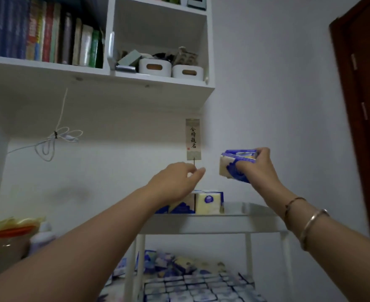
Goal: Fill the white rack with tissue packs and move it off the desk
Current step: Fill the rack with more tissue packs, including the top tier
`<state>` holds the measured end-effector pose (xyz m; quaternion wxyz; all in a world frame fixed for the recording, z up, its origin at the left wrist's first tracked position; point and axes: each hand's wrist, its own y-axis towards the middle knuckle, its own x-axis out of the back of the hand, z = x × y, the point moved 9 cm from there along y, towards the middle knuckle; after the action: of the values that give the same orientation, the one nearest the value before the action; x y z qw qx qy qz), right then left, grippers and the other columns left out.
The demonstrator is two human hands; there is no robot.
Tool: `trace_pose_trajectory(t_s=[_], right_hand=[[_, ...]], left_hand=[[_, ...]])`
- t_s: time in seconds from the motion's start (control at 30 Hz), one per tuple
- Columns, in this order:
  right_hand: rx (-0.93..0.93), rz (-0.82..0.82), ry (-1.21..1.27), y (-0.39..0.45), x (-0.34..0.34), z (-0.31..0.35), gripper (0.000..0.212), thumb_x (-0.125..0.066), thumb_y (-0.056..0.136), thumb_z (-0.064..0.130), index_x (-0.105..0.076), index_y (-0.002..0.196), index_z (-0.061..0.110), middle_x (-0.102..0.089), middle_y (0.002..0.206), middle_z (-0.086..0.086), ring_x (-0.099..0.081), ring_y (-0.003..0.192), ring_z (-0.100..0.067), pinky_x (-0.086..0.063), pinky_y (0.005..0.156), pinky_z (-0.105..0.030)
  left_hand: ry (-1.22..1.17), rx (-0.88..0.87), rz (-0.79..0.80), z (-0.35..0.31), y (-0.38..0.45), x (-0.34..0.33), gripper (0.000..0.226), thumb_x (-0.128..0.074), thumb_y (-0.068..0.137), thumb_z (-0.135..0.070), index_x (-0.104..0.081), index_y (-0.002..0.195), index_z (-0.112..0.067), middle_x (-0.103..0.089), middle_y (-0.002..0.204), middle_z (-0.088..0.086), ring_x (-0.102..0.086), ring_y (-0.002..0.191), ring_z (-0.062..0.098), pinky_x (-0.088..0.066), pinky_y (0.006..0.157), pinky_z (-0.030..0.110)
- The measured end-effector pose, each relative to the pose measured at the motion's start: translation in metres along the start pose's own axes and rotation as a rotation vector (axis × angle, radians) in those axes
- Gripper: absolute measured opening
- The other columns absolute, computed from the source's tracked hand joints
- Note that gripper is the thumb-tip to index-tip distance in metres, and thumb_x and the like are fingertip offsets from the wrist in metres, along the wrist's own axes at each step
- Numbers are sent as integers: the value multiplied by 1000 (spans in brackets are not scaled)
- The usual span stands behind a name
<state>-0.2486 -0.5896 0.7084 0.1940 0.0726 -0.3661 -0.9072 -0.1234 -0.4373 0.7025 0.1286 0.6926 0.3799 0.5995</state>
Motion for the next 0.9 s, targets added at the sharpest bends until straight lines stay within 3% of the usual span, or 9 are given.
trace_pose_trajectory(t_s=[0.13,0.27,0.33,0.4,0.43,0.5,0.6,0.77,0.9], right_hand=[[-104,229,-375,12,0,-38,31,-55,78,6,-44,106,11,-56,89,-9,-52,74,-17,-41,57,-26],[-93,463,-625,6,-29,-49,49,-52,57,22,-48,106,17,-58,101,-9,-56,82,-19,-47,62,-26],[-84,600,-602,-1,-49,-56,60,-60,65,17,-46,123,20,-53,122,-10,-58,97,-20,-53,76,-27],[-131,716,-542,-11,-64,-65,76,-64,79,4,-28,145,18,-42,138,-10,-54,112,-22,-50,91,-29],[-152,752,-548,-13,-68,-71,80,-63,82,3,-20,148,16,-40,140,-10,-53,115,-22,-47,94,-28],[-154,760,-667,-12,-69,-81,67,-64,84,11,-29,141,12,-49,132,-9,-53,115,-23,-45,97,-30],[-171,732,-801,-6,-64,-88,36,-64,81,19,-51,113,10,-61,107,-10,-59,99,-23,-46,85,-32],[-267,784,-683,-8,-68,-96,13,-61,80,11,-58,93,14,-65,89,-4,-60,80,-16,-48,74,-26],[-271,745,-722,-8,-65,-95,20,-54,80,8,-54,99,10,-63,92,-9,-55,75,-15,-43,65,-24]], left_hand=[[225,-22,249,1,-5,-37,65,-25,81,-82,-59,115,-39,-63,115,-10,-57,104,15,-45,90,37],[343,-69,287,3,-5,-44,54,-36,82,-77,-55,119,-43,-64,107,-12,-59,96,12,-45,84,33],[342,-80,296,4,-4,-46,54,-37,81,-78,-55,119,-43,-64,106,-13,-59,94,12,-45,81,33],[352,-82,292,4,-2,-46,54,-37,81,-78,-55,119,-44,-64,104,-13,-59,93,12,-44,78,32],[354,-84,291,4,-2,-46,54,-38,80,-79,-54,120,-45,-64,105,-13,-59,94,12,-44,79,33],[353,-86,293,5,-1,-46,55,-38,80,-78,-53,122,-46,-64,107,-14,-59,96,12,-44,82,33],[352,-88,303,4,0,-47,55,-40,81,-77,-53,124,-44,-64,110,-14,-59,98,12,-45,83,33],[354,-90,294,5,0,-47,56,-41,81,-76,-55,122,-41,-65,106,-12,-60,95,11,-47,84,34],[359,-99,297,3,-1,-47,57,-41,81,-75,-56,122,-39,-65,108,-11,-60,95,11,-48,85,35]])
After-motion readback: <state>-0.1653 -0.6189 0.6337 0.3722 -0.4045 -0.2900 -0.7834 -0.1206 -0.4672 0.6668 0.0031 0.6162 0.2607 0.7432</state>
